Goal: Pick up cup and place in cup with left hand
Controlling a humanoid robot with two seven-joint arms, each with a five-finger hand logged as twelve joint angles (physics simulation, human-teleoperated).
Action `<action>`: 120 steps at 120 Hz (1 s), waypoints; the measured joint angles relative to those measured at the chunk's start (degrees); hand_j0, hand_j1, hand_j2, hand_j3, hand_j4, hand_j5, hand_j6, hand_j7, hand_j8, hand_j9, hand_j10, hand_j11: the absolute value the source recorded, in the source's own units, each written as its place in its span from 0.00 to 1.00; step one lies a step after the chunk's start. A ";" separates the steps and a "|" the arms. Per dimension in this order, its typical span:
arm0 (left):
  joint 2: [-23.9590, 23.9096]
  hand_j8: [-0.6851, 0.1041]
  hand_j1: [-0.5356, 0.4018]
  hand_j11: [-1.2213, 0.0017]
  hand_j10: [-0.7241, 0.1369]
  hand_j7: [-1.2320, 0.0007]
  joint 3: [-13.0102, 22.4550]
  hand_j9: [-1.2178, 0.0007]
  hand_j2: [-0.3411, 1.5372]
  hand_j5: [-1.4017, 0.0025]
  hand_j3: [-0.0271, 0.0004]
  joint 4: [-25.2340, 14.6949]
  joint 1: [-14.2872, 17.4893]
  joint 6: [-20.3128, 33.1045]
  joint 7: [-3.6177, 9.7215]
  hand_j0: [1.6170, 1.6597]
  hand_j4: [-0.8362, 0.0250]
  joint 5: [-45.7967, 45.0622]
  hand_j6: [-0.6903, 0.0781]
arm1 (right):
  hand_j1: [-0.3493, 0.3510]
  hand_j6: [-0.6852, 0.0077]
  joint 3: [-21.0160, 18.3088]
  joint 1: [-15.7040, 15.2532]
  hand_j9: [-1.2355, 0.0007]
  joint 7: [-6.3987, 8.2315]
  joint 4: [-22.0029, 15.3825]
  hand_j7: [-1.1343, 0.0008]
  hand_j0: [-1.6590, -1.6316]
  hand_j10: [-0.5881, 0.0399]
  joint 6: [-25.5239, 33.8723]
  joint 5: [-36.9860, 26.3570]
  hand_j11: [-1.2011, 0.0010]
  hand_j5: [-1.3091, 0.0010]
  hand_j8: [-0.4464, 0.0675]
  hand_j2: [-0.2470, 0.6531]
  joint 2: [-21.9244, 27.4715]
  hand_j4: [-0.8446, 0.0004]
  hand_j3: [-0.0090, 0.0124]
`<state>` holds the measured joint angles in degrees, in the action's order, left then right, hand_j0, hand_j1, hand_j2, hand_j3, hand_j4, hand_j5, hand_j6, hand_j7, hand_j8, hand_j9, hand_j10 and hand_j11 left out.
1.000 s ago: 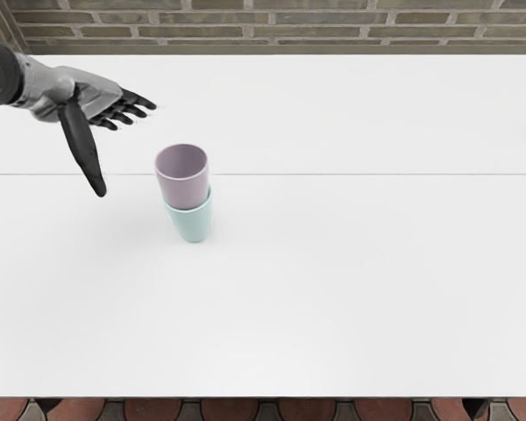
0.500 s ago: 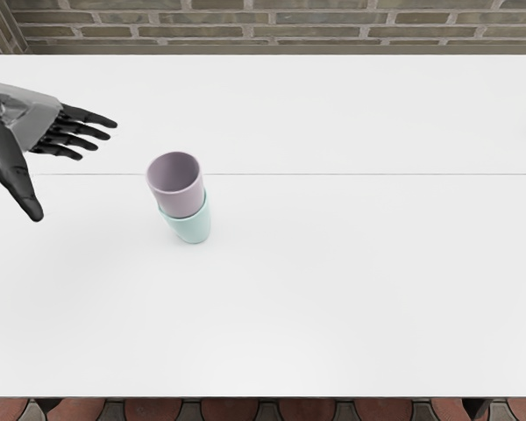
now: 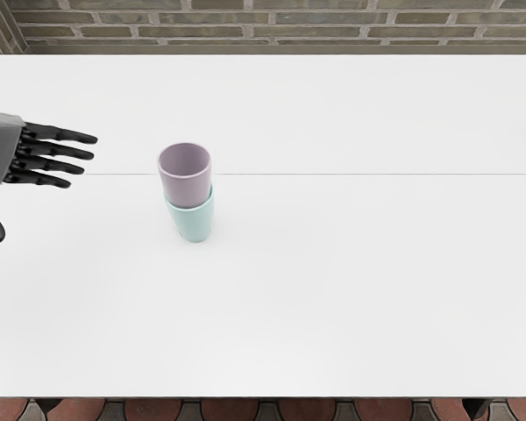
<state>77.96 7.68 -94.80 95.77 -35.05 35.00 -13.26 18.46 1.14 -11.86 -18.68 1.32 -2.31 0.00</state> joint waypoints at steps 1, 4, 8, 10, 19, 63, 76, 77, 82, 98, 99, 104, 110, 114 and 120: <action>0.00 0.86 0.94 1.00 0.84 1.00 0.20 1.00 0.18 1.00 0.99 -0.01 -0.10 0.00 0.00 0.96 0.97 -0.53 0.89 | 0.05 0.94 0.00 0.00 0.97 0.01 0.00 0.96 0.04 0.89 0.00 0.00 0.97 0.97 0.81 0.27 0.00 0.96 0.42; -0.04 0.86 0.94 1.00 0.84 1.00 0.75 1.00 0.18 1.00 0.99 -0.03 -0.66 -0.01 0.00 0.96 0.97 -2.12 0.89 | 0.05 0.94 0.00 0.00 0.97 0.00 -0.01 0.96 0.04 0.89 0.00 0.01 0.97 0.97 0.81 0.27 0.00 0.96 0.42; -0.02 0.86 0.94 1.00 0.84 1.00 1.33 1.00 0.18 1.00 0.99 -0.06 -2.08 -0.02 0.00 0.96 0.97 -4.13 0.89 | 0.05 0.94 0.00 0.00 0.97 0.01 -0.02 0.96 0.04 0.89 0.00 0.01 0.97 0.97 0.81 0.27 0.00 0.96 0.42; 0.03 0.86 0.94 1.00 0.84 1.00 1.56 1.00 0.18 1.00 0.99 -0.07 -2.86 -0.02 0.00 0.96 0.97 -5.08 0.89 | 0.05 0.94 0.00 0.00 0.97 0.01 -0.02 0.96 0.04 0.89 0.00 0.01 0.97 0.97 0.81 0.27 0.00 0.96 0.42; 0.96 0.87 0.94 1.00 0.84 1.00 2.26 1.00 0.18 1.00 0.99 -0.07 -7.70 -0.04 0.00 0.96 0.97 -9.02 0.90 | 0.05 0.95 0.00 0.00 0.97 0.00 -0.02 0.96 0.04 0.89 0.00 0.02 0.97 0.97 0.81 0.27 0.00 0.96 0.42; 0.99 0.87 0.94 1.00 0.84 1.00 2.91 1.00 0.18 1.00 0.99 1.35 -12.02 -0.06 0.00 0.96 0.97 -12.96 0.90 | 0.05 0.95 0.00 0.00 0.97 0.01 -0.02 0.96 0.04 0.89 0.00 0.01 0.97 0.97 0.81 0.27 0.00 0.96 0.42; -0.72 0.87 0.94 1.00 0.84 1.00 2.45 1.00 0.18 1.00 0.99 1.63 -10.92 -0.06 0.00 0.96 0.97 -9.81 0.90 | 0.05 0.95 0.00 0.00 0.97 0.01 0.02 0.96 0.04 0.89 0.00 0.02 0.97 0.97 0.81 0.27 0.00 0.96 0.42; -0.79 0.87 0.94 1.00 0.84 1.00 2.41 1.00 0.18 1.00 0.99 1.63 -10.90 -0.05 0.00 0.96 0.97 -9.59 0.90 | 0.05 0.95 0.00 0.00 0.97 0.01 0.02 0.96 0.04 0.89 0.00 0.02 0.97 0.97 0.81 0.27 0.00 0.96 0.42; -0.90 0.87 0.94 1.00 0.84 1.00 2.23 1.00 0.18 1.00 0.99 1.69 -10.88 -0.05 0.00 0.96 0.97 -8.69 0.90 | 0.05 0.95 0.00 0.00 0.97 0.02 0.03 0.96 0.04 0.89 0.00 0.02 0.97 0.97 0.81 0.27 0.00 0.96 0.42; 1.26 0.87 0.94 1.00 0.84 1.00 2.38 1.00 0.18 1.00 0.99 1.79 -13.28 -0.04 0.00 0.96 0.97 -7.31 0.90 | 0.05 0.95 0.00 0.00 0.97 0.06 0.08 0.96 0.04 0.89 0.00 0.03 0.97 0.97 0.81 0.27 0.00 0.96 0.42; 1.45 0.87 0.94 1.00 0.84 1.00 2.42 1.00 0.18 1.00 0.99 1.80 -13.47 -0.05 0.00 0.96 0.97 -7.25 0.90 | 0.05 0.95 0.00 0.00 0.97 0.05 0.08 0.96 0.04 0.89 0.00 0.02 0.97 0.97 0.81 0.27 0.00 0.96 0.42; 1.70 0.87 0.94 1.00 0.84 1.00 2.56 1.00 0.18 1.00 0.99 1.82 -13.95 -0.06 0.00 0.96 0.97 -7.06 0.90 | 0.05 0.95 0.00 0.00 0.97 0.04 0.10 0.96 0.04 0.89 0.00 0.01 0.97 0.97 0.81 0.27 0.00 0.96 0.42; 1.31 0.87 0.94 1.00 0.84 1.00 2.66 1.00 0.18 1.00 0.99 1.85 -13.92 -0.07 0.00 0.96 0.97 -7.15 0.90 | 0.05 0.95 0.00 0.01 0.97 0.04 0.08 0.96 0.04 0.89 0.00 0.02 0.97 0.97 0.81 0.27 0.00 0.96 0.42; 0.81 0.87 0.94 1.00 0.84 1.00 2.67 1.00 0.18 1.00 0.99 1.86 -13.72 -0.07 0.00 0.96 0.97 -7.55 0.90 | 0.05 0.95 0.00 0.04 0.97 0.04 0.07 0.96 0.04 0.89 0.00 0.02 0.97 0.97 0.81 0.27 0.00 0.96 0.42; -0.59 0.87 0.94 1.00 0.84 1.00 2.63 1.00 0.18 1.00 0.99 1.88 -13.61 -0.06 0.00 0.96 0.97 -8.66 0.90 | 0.05 0.95 0.00 0.08 0.97 0.05 0.09 0.96 0.04 0.89 0.00 0.02 0.97 0.97 0.81 0.27 0.00 0.96 0.42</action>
<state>77.37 10.31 -92.92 82.16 -35.11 35.00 -21.92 18.46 1.22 -11.81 -18.59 1.32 -2.29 0.00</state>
